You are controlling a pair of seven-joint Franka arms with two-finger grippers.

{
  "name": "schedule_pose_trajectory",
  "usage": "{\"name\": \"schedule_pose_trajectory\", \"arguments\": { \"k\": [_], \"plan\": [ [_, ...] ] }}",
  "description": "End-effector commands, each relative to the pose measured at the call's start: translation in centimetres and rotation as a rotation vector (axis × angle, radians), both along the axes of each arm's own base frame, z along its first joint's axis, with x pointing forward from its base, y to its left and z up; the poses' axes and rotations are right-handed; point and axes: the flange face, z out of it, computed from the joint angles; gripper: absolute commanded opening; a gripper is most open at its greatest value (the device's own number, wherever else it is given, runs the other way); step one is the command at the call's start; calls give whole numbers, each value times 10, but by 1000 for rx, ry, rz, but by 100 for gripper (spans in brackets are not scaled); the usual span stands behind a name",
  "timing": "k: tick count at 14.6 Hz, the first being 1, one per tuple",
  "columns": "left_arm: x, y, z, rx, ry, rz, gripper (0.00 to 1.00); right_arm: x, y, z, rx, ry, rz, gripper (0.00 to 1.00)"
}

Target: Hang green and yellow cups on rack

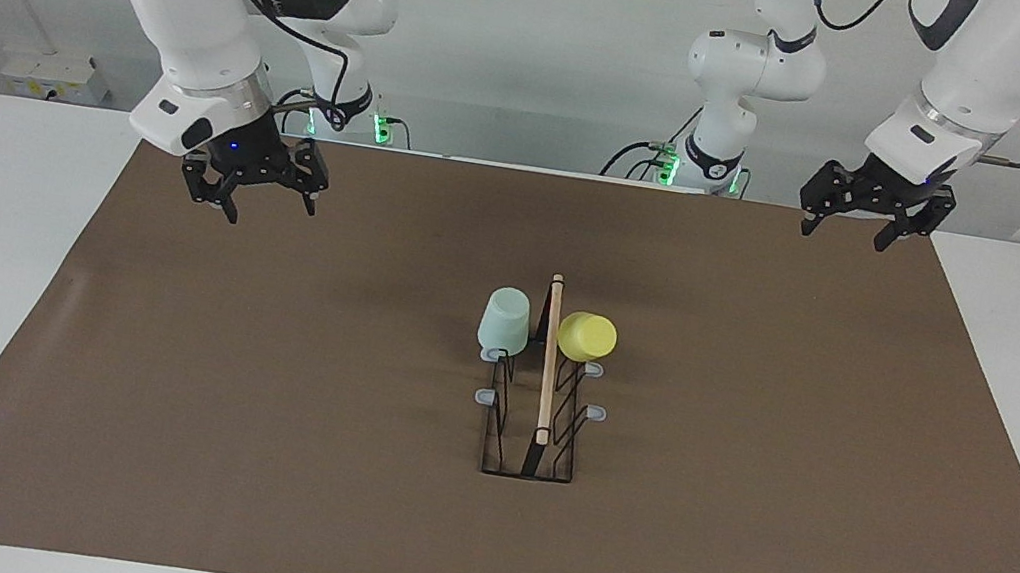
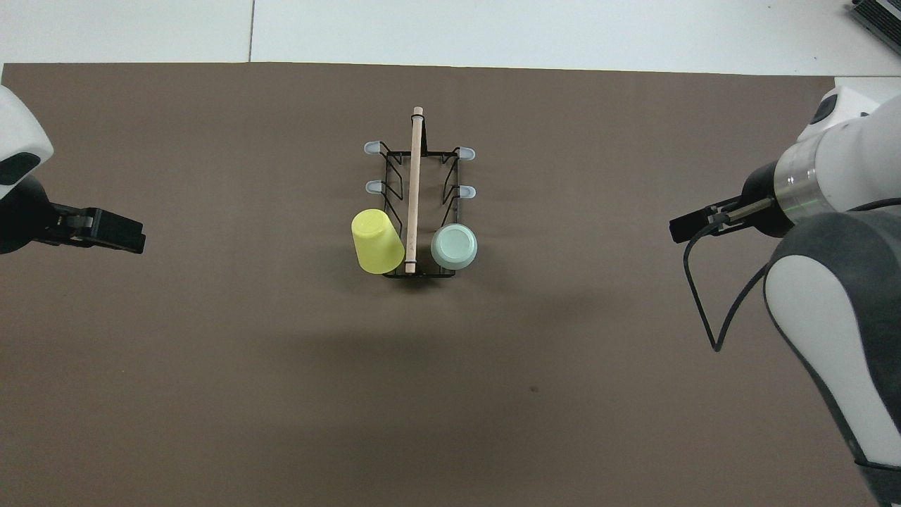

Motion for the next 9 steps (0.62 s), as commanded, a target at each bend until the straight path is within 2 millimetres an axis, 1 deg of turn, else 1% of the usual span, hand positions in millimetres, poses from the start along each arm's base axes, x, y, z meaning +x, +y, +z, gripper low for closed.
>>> {"name": "schedule_pose_trajectory", "arguments": {
  "k": [1, 3, 9],
  "plan": [
    [-2, 3, 0, 13, 6, 13, 100, 4, -5, 3, -7, 5, -29, 100],
    [-2, 3, -1, 15, 7, 13, 100, 5, -13, 2, -8, 7, -44, 100],
    [-2, 3, 0, 14, 5, 13, 100, 5, -14, 3, -14, 8, -45, 100]
  ]
}}
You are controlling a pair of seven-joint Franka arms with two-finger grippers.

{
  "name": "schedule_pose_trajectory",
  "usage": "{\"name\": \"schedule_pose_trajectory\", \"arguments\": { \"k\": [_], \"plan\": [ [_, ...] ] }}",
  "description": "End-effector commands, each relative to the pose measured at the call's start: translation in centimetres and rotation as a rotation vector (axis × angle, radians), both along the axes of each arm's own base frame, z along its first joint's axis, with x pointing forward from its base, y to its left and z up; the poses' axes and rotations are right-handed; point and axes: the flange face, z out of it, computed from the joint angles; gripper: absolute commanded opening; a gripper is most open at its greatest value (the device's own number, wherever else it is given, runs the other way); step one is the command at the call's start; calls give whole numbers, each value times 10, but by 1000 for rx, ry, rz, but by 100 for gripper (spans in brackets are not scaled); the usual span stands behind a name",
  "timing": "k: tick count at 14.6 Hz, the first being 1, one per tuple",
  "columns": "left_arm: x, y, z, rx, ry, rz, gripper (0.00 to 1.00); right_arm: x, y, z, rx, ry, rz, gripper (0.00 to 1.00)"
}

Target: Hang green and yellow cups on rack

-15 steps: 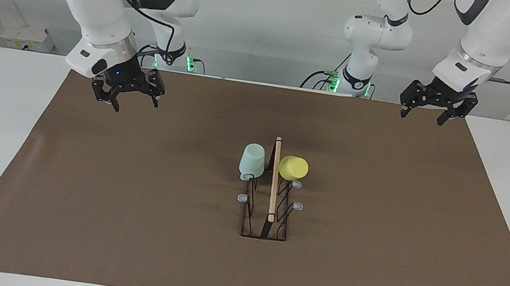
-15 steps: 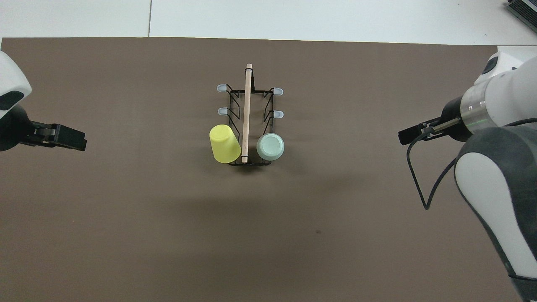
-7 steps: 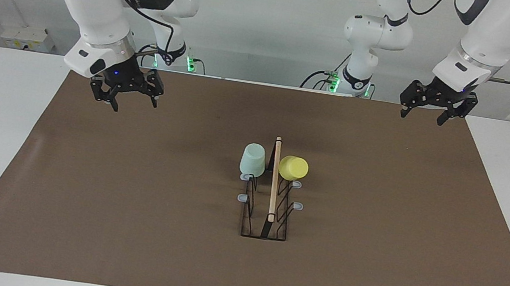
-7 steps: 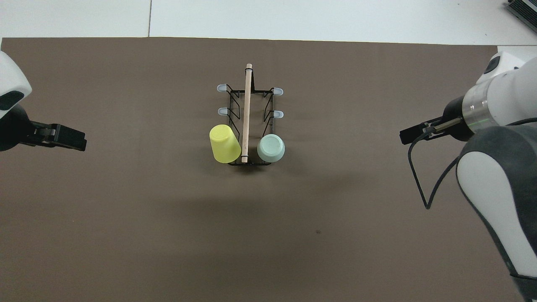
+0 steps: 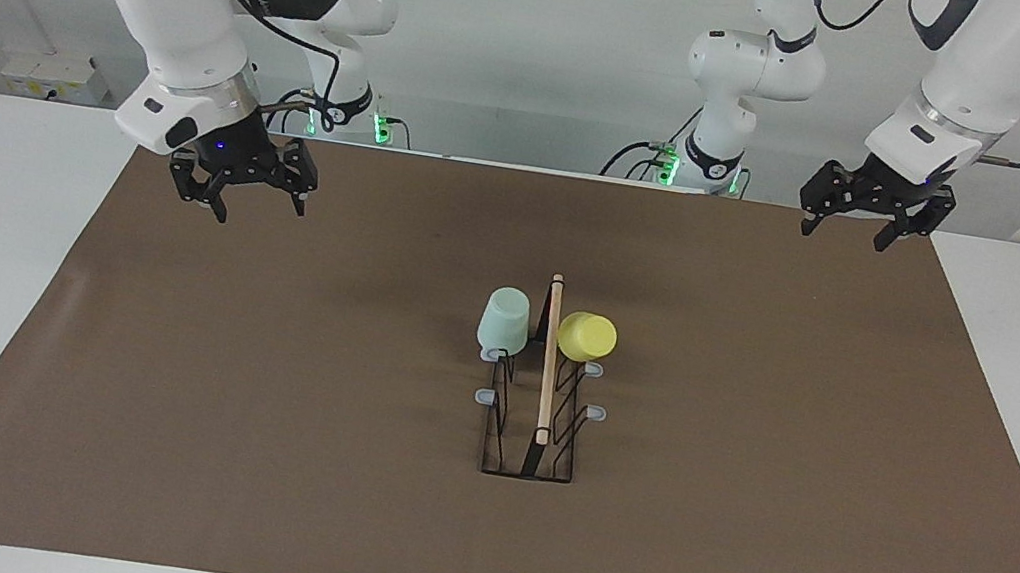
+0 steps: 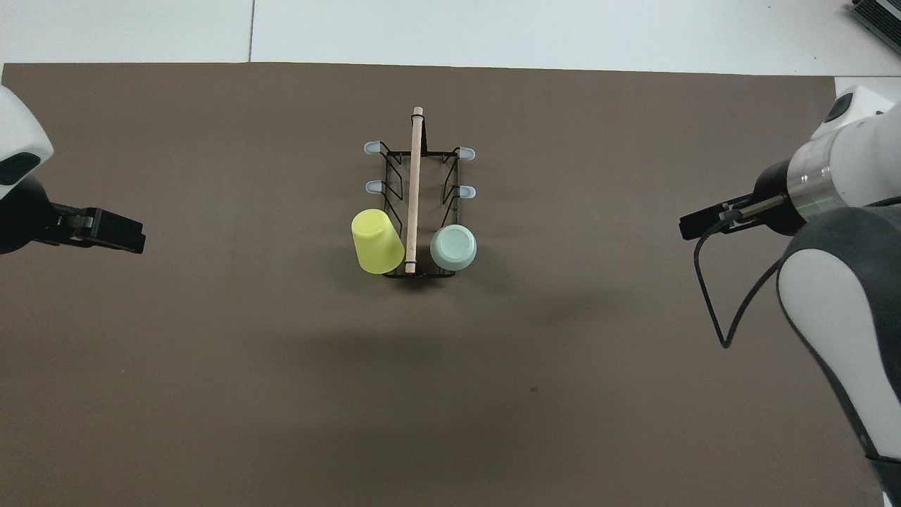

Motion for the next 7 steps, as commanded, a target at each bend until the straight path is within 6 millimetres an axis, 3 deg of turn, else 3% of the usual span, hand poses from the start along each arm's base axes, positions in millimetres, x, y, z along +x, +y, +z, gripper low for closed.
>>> {"name": "schedule_pose_trajectory", "arguments": {
  "k": [1, 7],
  "plan": [
    [-2, 3, 0, 13, 7, 11, 100, 3, -2, 4, -15, 7, -23, 100],
    [-2, 3, 0, 14, 5, 13, 100, 2, 0, 5, -68, 1, -4, 100]
  ]
}}
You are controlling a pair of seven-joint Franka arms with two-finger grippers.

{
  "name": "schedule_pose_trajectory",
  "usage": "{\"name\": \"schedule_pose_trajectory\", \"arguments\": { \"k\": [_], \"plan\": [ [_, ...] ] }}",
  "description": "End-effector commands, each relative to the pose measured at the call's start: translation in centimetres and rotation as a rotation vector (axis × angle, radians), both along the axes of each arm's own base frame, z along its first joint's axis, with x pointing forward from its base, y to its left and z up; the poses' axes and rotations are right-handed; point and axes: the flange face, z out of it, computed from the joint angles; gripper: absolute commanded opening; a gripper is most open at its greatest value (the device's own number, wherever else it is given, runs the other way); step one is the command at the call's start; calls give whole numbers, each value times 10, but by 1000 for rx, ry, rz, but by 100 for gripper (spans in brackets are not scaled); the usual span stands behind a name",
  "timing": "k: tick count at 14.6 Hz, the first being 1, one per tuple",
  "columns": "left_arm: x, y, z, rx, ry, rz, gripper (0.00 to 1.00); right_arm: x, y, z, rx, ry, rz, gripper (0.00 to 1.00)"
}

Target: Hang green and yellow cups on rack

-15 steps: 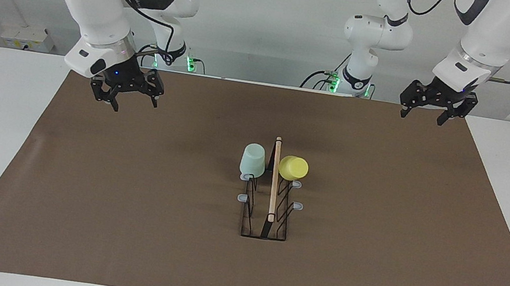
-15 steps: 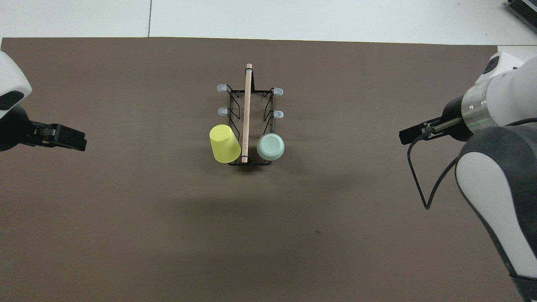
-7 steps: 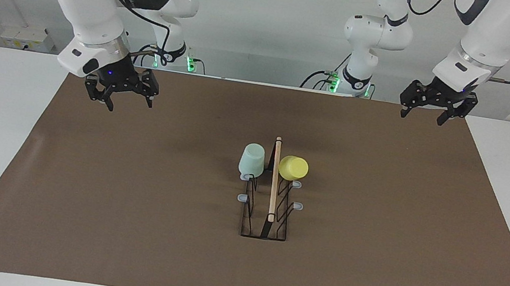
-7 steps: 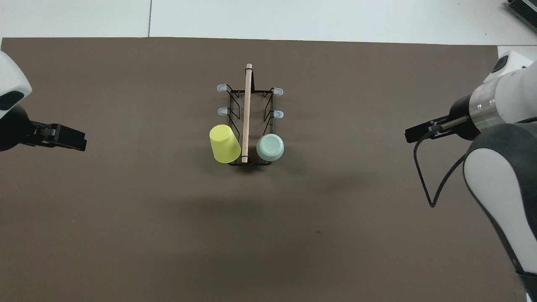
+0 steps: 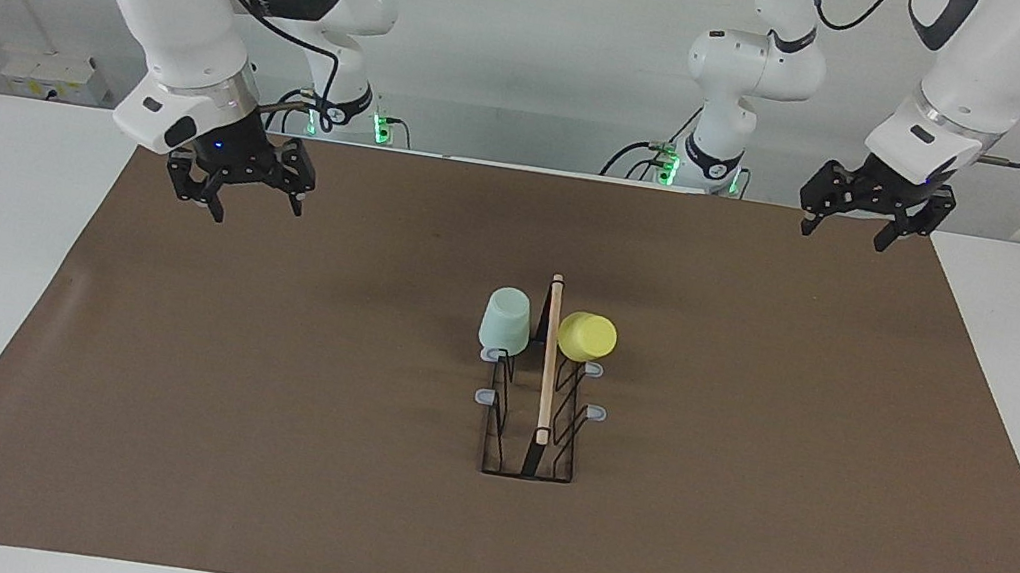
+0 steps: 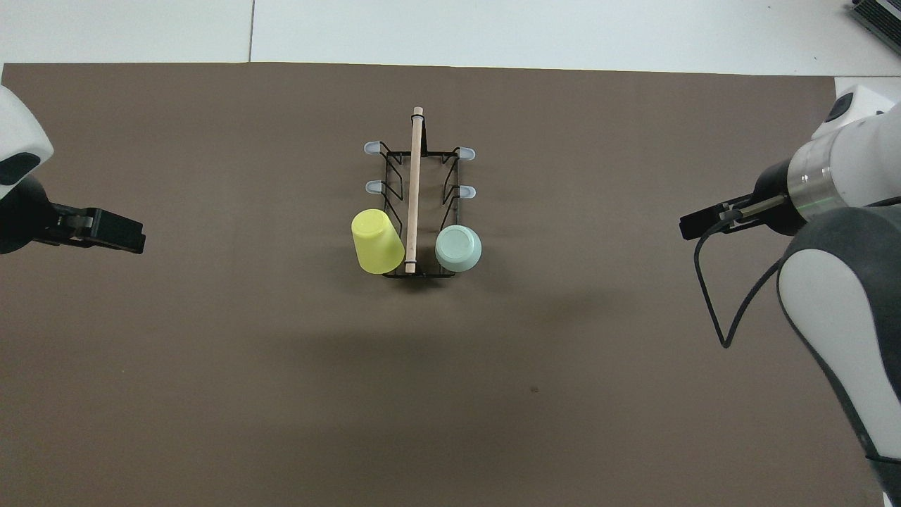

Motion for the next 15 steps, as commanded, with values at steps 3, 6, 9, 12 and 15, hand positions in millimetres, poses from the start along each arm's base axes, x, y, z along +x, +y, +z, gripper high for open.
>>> {"name": "schedule_pose_trajectory", "arguments": {
  "k": [3, 6, 9, 12, 15],
  "plan": [
    [-2, 3, 1, 14, 4, 11, 100, 2, 2, 3, -33, 6, -12, 100],
    [-2, 3, -1, 13, 7, 11, 100, 2, 2, 3, -32, 4, -13, 100],
    [-2, 3, -1, 15, 7, 11, 100, 2, 1, 2, -33, 6, -13, 100],
    [-1, 2, 1, 14, -2, 13, 100, 2, 0, 2, -33, 6, -15, 100],
    [-1, 2, 1, 13, -7, 16, 100, 3, 0, 3, -32, 3, -15, 100]
  ]
}}
